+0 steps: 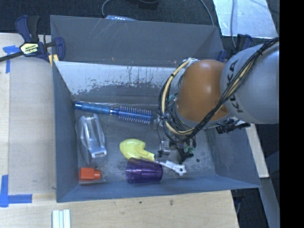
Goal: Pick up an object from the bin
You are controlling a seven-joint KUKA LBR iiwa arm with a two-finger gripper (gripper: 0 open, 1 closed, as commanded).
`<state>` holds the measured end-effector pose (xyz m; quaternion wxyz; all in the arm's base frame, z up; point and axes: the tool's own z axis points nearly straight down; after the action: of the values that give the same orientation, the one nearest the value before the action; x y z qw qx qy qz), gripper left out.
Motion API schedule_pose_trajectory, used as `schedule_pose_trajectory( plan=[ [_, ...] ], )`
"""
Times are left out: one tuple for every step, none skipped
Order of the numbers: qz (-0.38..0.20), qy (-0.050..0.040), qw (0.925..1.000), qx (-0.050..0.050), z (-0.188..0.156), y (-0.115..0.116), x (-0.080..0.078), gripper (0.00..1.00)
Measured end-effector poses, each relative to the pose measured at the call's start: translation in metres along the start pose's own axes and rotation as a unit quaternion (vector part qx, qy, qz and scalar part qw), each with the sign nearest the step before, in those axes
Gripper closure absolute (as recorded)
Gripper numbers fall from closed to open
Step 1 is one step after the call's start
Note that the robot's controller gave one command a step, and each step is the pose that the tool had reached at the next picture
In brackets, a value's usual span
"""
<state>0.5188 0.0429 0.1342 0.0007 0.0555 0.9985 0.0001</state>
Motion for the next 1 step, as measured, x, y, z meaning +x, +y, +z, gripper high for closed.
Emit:
schedule_pose_trajectory(
  plan=[
    [0.010, -0.0031, 0.9999, -0.001, -0.0075, 0.0073, -0.0020, 0.00]
  ],
)
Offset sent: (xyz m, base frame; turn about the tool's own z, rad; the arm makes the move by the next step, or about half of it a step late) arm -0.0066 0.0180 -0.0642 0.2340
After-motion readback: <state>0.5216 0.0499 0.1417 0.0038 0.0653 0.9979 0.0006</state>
